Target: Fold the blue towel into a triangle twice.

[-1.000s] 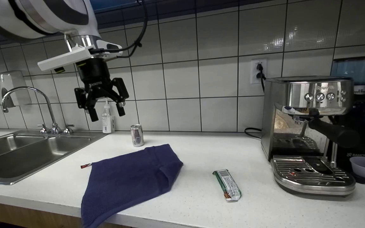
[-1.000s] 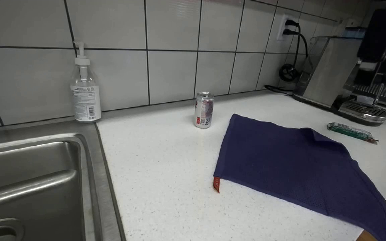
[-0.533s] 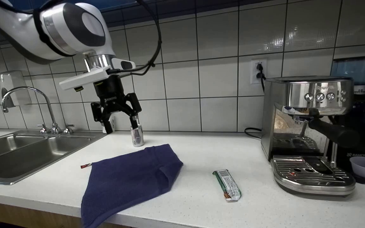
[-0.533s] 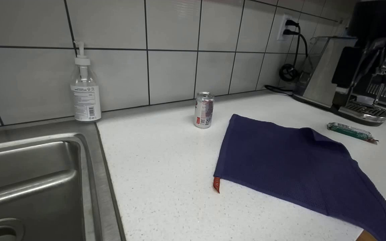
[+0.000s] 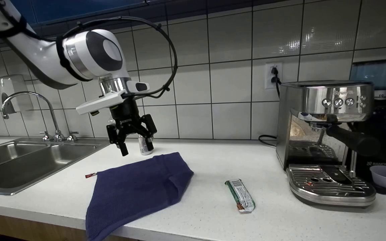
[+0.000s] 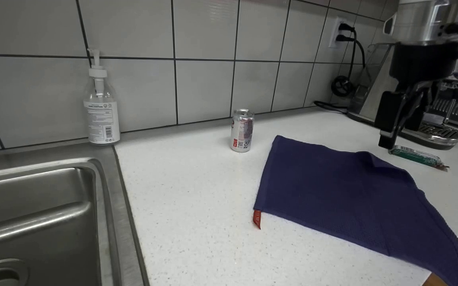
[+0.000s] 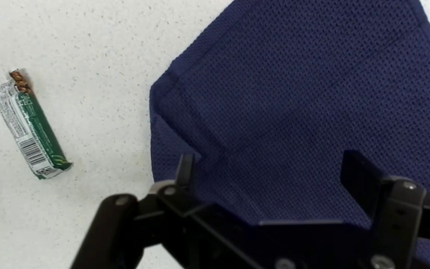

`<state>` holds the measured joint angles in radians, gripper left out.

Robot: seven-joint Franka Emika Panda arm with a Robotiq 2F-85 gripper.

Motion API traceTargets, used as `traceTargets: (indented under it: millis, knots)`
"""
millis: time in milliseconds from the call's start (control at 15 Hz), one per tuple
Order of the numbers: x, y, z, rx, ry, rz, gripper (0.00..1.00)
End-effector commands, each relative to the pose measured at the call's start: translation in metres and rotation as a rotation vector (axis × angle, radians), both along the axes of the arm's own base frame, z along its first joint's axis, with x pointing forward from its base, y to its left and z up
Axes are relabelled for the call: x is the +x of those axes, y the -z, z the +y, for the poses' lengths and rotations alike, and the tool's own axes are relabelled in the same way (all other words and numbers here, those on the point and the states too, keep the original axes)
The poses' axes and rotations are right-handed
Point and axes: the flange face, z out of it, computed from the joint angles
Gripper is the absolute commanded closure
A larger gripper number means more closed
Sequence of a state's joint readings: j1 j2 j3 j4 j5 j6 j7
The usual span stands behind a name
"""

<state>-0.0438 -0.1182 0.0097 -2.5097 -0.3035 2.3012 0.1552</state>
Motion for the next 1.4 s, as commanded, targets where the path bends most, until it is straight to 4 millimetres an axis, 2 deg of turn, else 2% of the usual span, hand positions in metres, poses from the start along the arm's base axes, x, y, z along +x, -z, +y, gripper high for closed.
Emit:
traceTargets:
  millis: [0, 733, 1333]
  knots:
    - [0.014, 0.015, -0.007, -0.039, 0.03, -0.004, 0.0]
    - [0.04, 0.068, -0.037, -0.111, 0.126, 0.053, 0.0]
    - [0.058, 0.1, -0.059, -0.135, 0.207, 0.053, 0.0]
